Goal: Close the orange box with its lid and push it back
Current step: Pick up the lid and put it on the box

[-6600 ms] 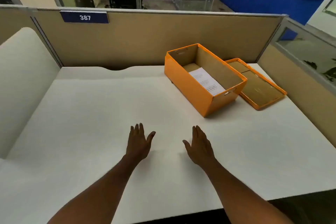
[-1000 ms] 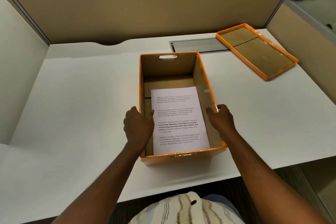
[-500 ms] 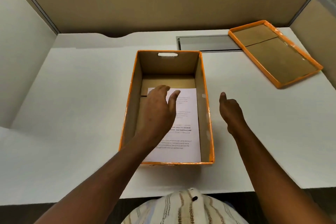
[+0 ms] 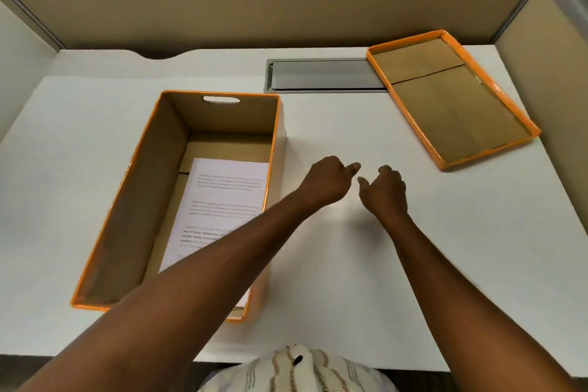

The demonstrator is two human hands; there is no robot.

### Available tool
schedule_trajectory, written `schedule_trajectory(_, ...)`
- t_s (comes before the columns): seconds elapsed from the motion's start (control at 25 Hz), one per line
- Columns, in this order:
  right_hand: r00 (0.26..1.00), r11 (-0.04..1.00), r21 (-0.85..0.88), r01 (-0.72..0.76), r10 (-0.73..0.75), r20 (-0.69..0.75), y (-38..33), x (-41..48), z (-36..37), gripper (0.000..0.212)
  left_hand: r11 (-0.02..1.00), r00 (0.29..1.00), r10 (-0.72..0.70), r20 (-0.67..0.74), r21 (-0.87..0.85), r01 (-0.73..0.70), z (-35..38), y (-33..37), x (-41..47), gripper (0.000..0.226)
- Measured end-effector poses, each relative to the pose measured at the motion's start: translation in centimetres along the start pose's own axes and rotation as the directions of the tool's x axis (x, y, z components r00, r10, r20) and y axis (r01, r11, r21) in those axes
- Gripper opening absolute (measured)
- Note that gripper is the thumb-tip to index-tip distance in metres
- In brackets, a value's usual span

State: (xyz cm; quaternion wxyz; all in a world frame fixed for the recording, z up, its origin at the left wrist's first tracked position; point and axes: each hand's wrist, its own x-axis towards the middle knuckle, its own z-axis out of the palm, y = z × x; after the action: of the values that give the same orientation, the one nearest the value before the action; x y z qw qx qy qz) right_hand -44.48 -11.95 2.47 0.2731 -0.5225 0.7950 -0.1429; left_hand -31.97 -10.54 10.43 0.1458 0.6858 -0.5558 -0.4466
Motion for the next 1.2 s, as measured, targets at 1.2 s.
schedule_trajectory(1.2, 0.936, 0.965, -0.198, -0.172, 0.098, -0.338, 10.2, 34.4, -13.9, 0.074, 0.834, 0.961, -0.264, 0.077, -0.483, 0.268, 11.3, 11.4, 23.2, 0.031)
